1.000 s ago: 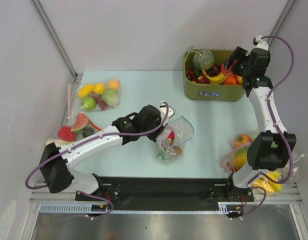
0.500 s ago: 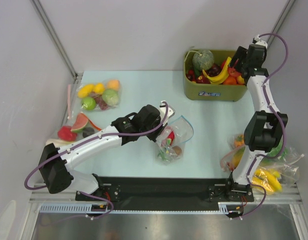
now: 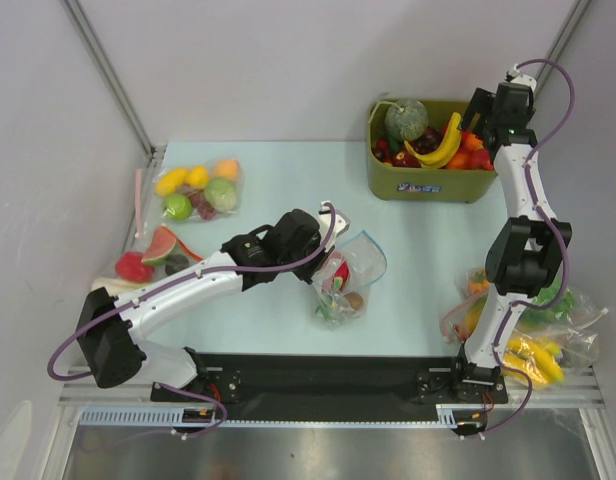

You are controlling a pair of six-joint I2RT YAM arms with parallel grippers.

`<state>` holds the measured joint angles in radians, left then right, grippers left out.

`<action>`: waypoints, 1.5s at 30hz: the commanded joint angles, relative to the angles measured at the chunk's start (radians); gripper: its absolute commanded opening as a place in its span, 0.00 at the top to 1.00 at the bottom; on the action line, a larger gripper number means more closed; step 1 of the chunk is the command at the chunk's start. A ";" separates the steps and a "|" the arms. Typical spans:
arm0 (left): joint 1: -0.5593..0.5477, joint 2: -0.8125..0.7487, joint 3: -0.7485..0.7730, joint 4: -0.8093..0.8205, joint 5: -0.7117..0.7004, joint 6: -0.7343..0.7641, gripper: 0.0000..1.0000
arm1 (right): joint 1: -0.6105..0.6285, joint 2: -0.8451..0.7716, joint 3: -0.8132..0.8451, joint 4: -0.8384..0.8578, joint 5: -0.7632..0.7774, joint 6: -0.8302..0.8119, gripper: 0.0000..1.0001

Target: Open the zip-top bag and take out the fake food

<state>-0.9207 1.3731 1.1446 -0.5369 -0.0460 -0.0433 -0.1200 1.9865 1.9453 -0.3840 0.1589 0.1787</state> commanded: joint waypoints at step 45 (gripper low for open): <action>-0.004 -0.014 0.015 0.014 -0.002 0.010 1.00 | 0.875 -0.902 -0.985 0.031 -0.233 0.200 0.36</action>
<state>-0.9207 1.3670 1.1446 -0.5369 -0.0490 -0.0433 0.7406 1.0481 0.9607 -0.4160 -0.0696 0.3550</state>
